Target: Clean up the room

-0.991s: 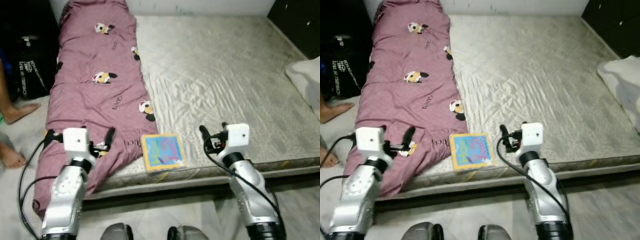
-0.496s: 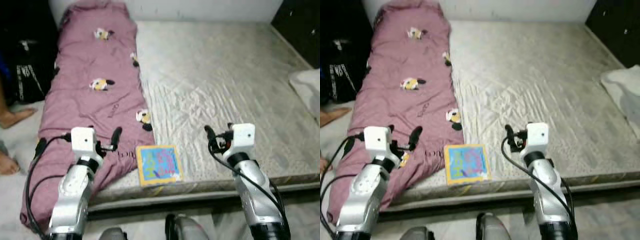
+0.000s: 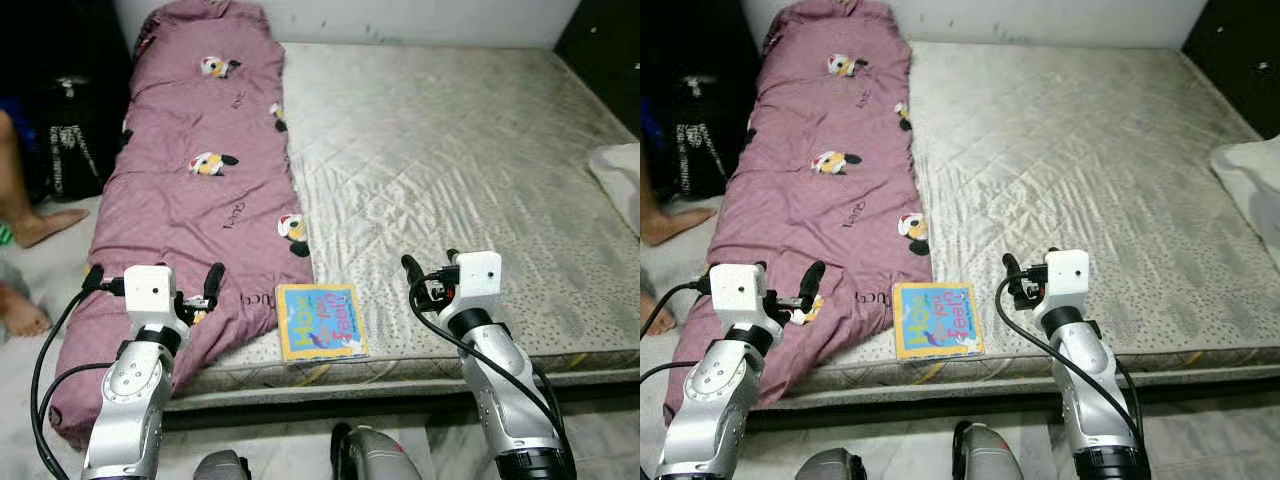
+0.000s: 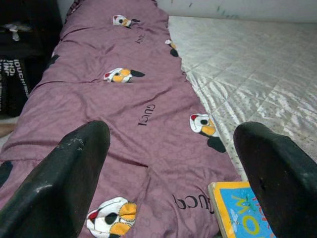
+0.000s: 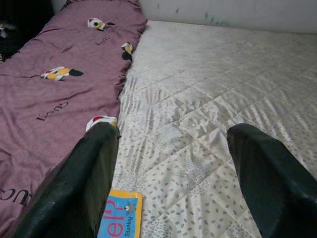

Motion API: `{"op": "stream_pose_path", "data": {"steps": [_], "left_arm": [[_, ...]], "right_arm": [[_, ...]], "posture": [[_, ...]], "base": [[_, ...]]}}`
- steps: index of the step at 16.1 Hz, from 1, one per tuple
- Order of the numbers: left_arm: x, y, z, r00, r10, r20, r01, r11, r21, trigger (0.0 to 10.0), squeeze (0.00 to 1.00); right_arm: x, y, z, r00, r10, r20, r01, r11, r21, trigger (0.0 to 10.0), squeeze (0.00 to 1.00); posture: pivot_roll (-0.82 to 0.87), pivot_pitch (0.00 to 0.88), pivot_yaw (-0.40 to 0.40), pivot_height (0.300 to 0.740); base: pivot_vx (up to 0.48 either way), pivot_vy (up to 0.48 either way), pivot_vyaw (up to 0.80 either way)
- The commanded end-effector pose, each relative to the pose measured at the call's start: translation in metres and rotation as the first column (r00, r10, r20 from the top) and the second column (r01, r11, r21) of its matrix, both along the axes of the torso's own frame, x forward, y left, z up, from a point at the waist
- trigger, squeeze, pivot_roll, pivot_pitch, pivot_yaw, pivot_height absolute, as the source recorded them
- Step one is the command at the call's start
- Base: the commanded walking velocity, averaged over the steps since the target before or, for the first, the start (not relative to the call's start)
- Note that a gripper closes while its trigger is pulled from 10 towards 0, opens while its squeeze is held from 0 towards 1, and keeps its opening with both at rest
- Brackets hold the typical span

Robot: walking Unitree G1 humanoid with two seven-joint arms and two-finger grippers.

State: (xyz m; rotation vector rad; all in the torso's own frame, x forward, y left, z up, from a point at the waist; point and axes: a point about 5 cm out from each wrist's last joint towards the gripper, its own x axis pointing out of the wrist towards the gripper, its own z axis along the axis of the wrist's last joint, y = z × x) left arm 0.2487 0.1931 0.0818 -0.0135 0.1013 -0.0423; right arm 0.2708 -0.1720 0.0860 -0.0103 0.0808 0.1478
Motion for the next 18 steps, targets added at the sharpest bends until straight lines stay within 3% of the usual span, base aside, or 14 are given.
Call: {"op": "stream_pose_path", "data": {"steps": [1,6,8,9,11,12,14,15,16,18], "left_arm": [[0.000,0.000,-0.001,1.000,0.001,-0.010,-0.001,1.000,0.009,10.0,0.00],[0.002,0.001,-0.002,1.000,0.007,-0.022,-0.007,1.000,0.005,10.0,0.00],[0.004,0.002,-0.008,0.996,0.020,-0.087,-0.027,0.996,-0.080,10.0,0.00],[0.003,0.001,-0.008,0.996,0.012,-0.087,-0.019,0.996,-0.086,10.0,0.00],[0.000,-0.001,0.001,1.000,-0.026,-0.003,0.026,0.996,-0.083,10.0,0.00],[0.000,0.001,0.004,1.000,0.012,0.020,-0.011,0.999,-0.047,10.0,0.00],[0.003,-0.001,0.010,0.997,-0.010,0.080,0.000,0.993,0.114,10.0,0.00],[0.004,-0.003,0.013,0.996,-0.019,0.090,0.006,0.989,0.148,10.0,0.00],[0.004,-0.004,0.014,0.995,-0.031,0.096,0.015,0.985,0.170,10.0,0.00],[0.004,-0.002,0.013,0.995,-0.017,0.093,0.003,0.990,0.140,10.0,0.00]], "right_arm": [[0.000,-0.004,0.005,1.000,-0.010,0.019,0.010,1.000,-0.004,10.0,0.00],[0.001,-0.004,0.005,1.000,-0.007,0.018,0.007,1.000,-0.006,10.0,0.00],[0.001,-0.004,0.006,1.000,-0.008,0.021,0.008,1.000,-0.006,10.0,0.00],[0.000,-0.005,0.007,1.000,-0.011,0.023,0.011,1.000,-0.005,10.0,0.00],[-0.002,-0.007,0.007,0.999,-0.024,0.027,0.024,1.000,0.008,10.0,0.00],[-0.002,-0.007,0.007,0.999,-0.025,0.026,0.025,1.000,0.007,10.0,0.00],[-0.002,-0.007,0.007,0.999,-0.024,0.027,0.024,1.000,0.004,10.0,0.00],[-0.001,-0.007,0.007,0.999,-0.022,0.027,0.022,1.000,0.003,10.0,0.00],[-0.001,-0.006,0.007,0.999,-0.021,0.028,0.021,1.000,0.002,10.0,0.00],[-0.001,-0.006,0.008,0.999,-0.021,0.031,0.021,1.000,0.002,10.0,0.00]], "posture": [[0.00,0.120,-0.047,0.674],[0.00,0.119,-0.050,0.631],[0.00,0.117,-0.051,0.631],[0.00,0.117,-0.051,0.631],[0.00,0.117,-0.051,0.631],[0.00,0.118,-0.051,0.631],[0.00,0.118,-0.051,0.631],[0.00,0.118,-0.053,0.631],[0.00,0.118,-0.053,0.631],[0.00,0.131,-0.055,0.631]], "base": [[0.000,0.000,0.00],[0.000,0.000,0.00],[0.000,0.000,0.00],[0.000,0.000,0.00],[0.000,0.000,0.00],[0.000,0.000,0.00],[0.000,0.000,0.00],[0.000,0.000,0.00],[0.000,0.000,0.00],[0.000,0.000,0.00]]}}
